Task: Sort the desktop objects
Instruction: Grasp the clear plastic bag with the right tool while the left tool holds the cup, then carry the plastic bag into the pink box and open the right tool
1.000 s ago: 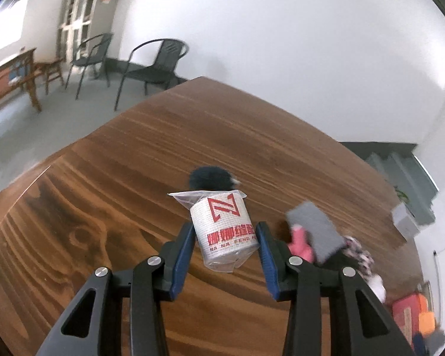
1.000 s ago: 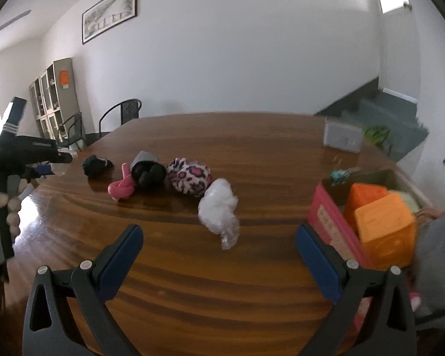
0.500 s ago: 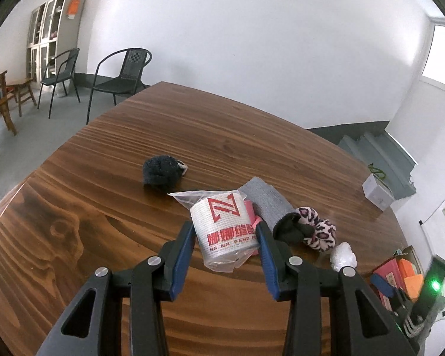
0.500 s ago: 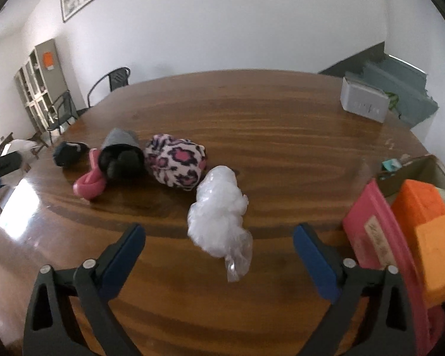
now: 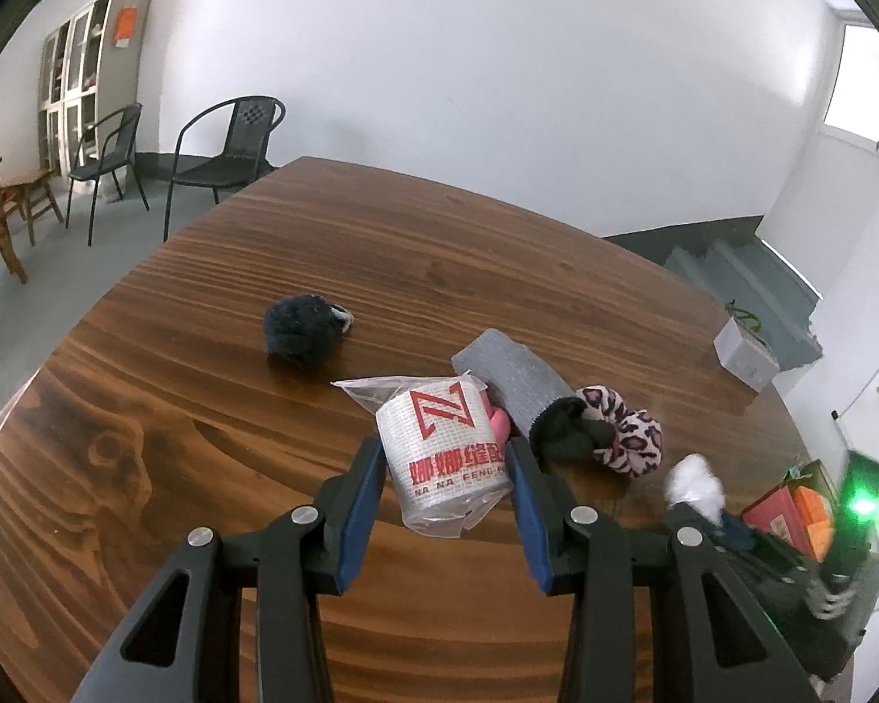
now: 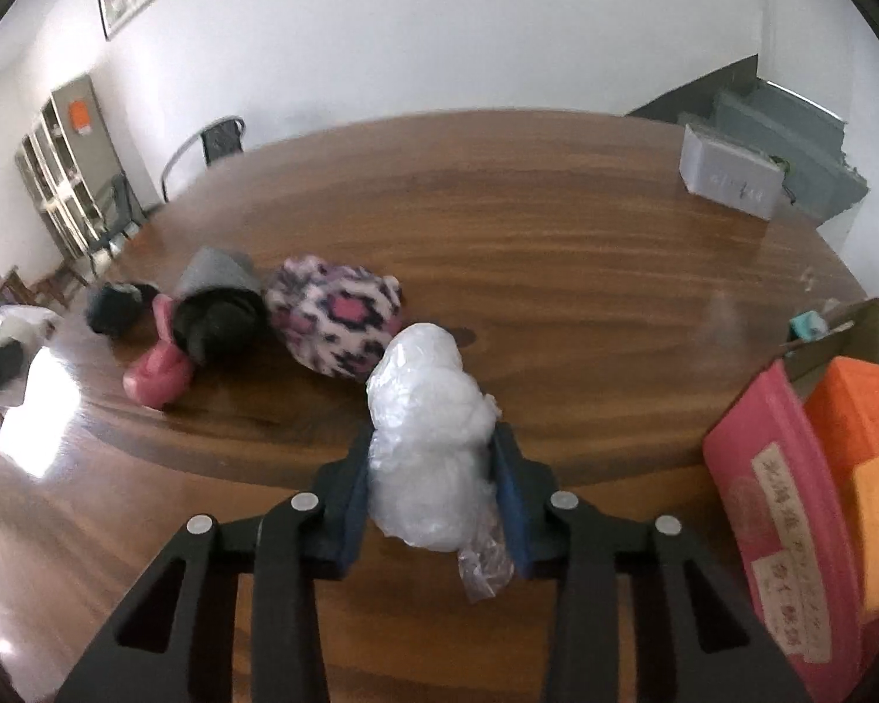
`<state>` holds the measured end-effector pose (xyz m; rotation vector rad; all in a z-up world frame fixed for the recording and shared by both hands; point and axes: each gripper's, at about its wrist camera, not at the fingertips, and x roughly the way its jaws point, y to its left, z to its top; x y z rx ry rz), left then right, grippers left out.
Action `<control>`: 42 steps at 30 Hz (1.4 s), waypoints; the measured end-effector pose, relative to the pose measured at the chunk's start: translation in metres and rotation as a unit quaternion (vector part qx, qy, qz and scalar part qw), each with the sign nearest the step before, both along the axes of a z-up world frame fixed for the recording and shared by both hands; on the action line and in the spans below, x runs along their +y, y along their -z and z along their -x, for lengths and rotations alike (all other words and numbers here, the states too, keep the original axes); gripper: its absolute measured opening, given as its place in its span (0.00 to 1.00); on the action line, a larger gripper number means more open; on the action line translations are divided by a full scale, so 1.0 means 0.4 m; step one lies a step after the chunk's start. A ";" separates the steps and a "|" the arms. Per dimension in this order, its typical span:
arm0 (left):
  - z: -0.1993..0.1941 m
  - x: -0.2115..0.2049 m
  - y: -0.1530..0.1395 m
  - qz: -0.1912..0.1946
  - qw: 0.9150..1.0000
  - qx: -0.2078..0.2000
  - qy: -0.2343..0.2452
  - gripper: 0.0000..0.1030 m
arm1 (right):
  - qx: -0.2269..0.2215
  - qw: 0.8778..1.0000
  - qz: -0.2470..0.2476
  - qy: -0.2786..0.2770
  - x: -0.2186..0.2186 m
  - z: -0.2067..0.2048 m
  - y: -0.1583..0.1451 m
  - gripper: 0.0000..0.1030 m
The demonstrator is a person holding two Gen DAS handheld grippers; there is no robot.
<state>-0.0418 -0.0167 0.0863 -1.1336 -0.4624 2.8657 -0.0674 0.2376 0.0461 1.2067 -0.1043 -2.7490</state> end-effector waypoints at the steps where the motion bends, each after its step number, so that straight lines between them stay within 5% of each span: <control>1: 0.000 0.002 0.001 0.001 1.000 0.000 0.001 0.42 | 0.010 1.000 0.006 0.000 0.003 -0.014 -0.018 0.40; 10: -0.002 0.030 0.010 0.009 1.000 -0.003 0.016 0.43 | 0.091 0.993 0.045 0.066 0.154 -0.159 -0.159 0.40; 18: -0.011 0.064 0.013 0.017 0.999 -0.001 0.034 0.42 | 0.080 0.984 0.064 0.144 0.333 -0.169 -0.182 0.40; 28: -0.014 0.070 0.016 0.016 0.999 -0.004 0.044 0.42 | 0.043 0.990 0.012 0.135 0.324 -0.126 -0.156 0.41; 35: -0.016 0.083 0.021 0.017 0.998 -0.007 0.054 0.42 | 0.037 0.988 0.043 0.145 0.344 -0.136 -0.159 0.70; 42: -0.017 0.094 0.023 0.018 0.998 -0.007 0.060 0.43 | 0.071 0.981 0.017 0.180 0.359 -0.169 -0.192 0.71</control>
